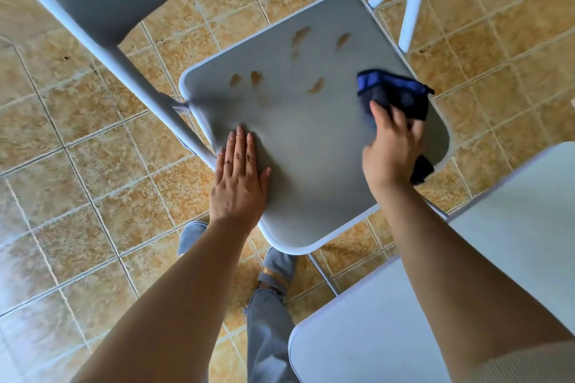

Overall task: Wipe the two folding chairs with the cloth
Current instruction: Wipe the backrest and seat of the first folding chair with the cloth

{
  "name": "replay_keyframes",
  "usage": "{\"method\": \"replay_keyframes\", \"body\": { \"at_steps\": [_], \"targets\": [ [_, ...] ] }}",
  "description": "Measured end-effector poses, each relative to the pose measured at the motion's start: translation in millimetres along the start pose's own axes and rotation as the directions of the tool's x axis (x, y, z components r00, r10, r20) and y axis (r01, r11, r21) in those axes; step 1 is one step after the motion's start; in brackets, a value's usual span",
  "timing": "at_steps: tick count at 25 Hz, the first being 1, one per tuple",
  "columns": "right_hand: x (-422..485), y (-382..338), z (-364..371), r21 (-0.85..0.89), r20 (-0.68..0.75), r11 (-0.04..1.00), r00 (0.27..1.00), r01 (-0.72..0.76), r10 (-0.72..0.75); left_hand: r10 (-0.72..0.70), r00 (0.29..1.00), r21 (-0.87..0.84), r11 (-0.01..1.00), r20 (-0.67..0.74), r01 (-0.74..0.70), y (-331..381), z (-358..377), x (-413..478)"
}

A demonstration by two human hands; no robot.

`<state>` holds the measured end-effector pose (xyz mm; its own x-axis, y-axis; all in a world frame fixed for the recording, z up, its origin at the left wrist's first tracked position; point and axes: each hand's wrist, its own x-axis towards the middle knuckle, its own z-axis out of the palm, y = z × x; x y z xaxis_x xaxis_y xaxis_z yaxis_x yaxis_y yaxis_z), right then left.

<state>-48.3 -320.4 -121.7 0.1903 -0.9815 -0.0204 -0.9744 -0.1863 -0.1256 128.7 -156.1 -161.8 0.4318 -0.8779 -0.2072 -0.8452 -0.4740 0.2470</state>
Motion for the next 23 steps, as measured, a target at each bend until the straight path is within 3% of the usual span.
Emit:
{"method": "replay_keyframes", "body": {
  "at_steps": [3, 7, 10, 14, 16, 20, 23],
  "targets": [
    [22.6, -54.7, 15.4, -0.002, 0.048, 0.988, 0.987, 0.152, -0.152, 0.054, 0.998, 0.025, 0.998, -0.012, -0.054, 0.8, 1.5, 11.5],
    [-17.3, -62.1, 21.0, -0.009, 0.108, 0.889, 0.885, 0.457, -0.453, 0.097, 0.995, 0.049, 0.994, -0.011, -0.096, -7.6, -1.2, 21.6],
    [-18.9, -19.2, 12.1, -0.034, 0.086, 0.887, 0.886, 0.460, -0.456, 0.129, 0.992, 0.055, 0.990, -0.011, -0.128, -12.1, -1.5, 24.5],
    [51.7, -23.2, 10.1, -0.021, 0.004, 0.990, 0.990, 0.138, -0.138, 0.137, 0.990, 0.077, 0.988, -0.037, -0.134, -11.8, 0.8, 24.5],
    [87.8, -56.7, 17.7, -0.022, 0.023, 0.995, 0.995, 0.094, -0.093, 0.146, 0.989, 0.087, 0.986, -0.031, -0.143, -13.8, 3.0, 25.5],
    [86.1, -111.7, 29.6, 0.011, 0.121, 0.932, 0.925, 0.361, -0.360, 0.150, 0.988, 0.091, 0.985, -0.038, -0.146, -15.0, 5.2, 26.2],
    [43.8, -91.4, 30.3, 0.018, 0.122, 0.853, 0.845, 0.522, -0.520, 0.150, 0.987, 0.091, 0.985, -0.050, -0.145, -15.5, 4.6, 24.8]
  ]
}}
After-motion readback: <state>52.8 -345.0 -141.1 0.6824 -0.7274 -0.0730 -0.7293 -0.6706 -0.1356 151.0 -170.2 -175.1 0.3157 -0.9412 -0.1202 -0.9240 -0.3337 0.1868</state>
